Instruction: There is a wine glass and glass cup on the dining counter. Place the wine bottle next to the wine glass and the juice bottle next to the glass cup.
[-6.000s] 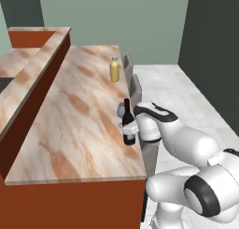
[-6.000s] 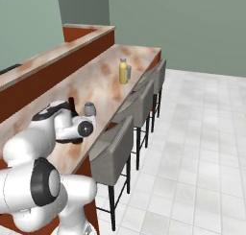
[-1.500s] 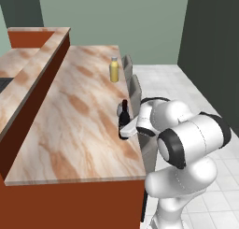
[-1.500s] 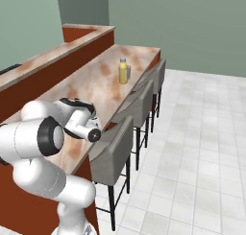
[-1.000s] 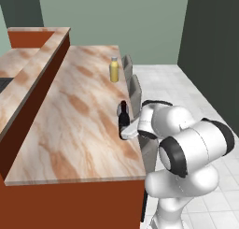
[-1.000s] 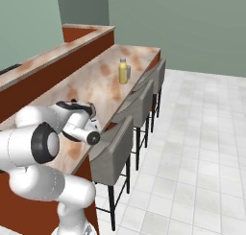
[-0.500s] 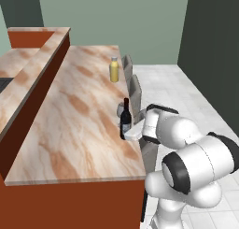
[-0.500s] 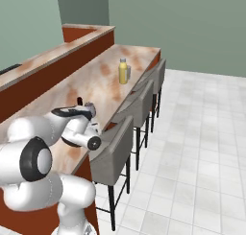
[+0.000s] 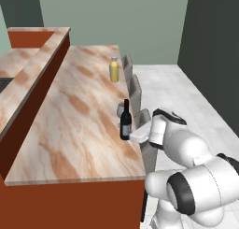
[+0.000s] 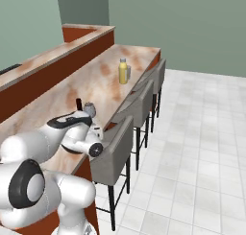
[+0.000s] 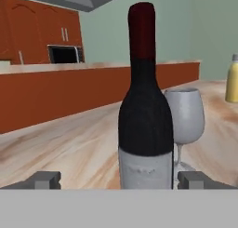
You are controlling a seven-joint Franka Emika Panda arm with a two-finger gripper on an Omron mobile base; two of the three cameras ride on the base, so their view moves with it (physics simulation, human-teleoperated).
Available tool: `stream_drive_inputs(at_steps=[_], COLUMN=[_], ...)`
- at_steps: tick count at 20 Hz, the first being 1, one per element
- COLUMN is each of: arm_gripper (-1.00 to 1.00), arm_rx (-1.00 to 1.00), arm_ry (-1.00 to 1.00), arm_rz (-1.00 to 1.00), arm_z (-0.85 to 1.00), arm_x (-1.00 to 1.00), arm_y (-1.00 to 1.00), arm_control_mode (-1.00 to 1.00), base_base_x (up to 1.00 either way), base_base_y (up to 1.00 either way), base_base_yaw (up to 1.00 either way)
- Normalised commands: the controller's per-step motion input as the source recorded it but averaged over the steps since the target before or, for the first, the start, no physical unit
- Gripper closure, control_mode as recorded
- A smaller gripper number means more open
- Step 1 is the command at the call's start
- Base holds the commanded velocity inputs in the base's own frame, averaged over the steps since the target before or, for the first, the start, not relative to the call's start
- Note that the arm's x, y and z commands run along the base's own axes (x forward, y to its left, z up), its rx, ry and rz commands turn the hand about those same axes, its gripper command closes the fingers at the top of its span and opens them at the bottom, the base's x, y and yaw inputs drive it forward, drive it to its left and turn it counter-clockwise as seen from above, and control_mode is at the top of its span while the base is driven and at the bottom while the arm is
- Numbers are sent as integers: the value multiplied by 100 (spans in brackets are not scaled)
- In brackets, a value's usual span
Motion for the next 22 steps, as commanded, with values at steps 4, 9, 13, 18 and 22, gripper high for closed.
stream_drive_inputs(at_steps=[4,9,13,18,22], arm_gripper=[-100,-100,-100,-100,-100], arm_rx=[6,1,3,4,1], arm_ry=[2,19,34,45,35], arm_rz=[-8,-11,-14,-16,-17], arm_z=[23,44,53,33,17], arm_x=[-37,-39,-43,-53,-63], arm_y=[-23,-17,-16,-21,-18], arm_control_mode=[-100,-100,-100,-100,-100], base_base_x=[0,0,0,0,0], base_base_y=[0,0,0,0,0], base_base_yaw=[0,0,0,0,0])
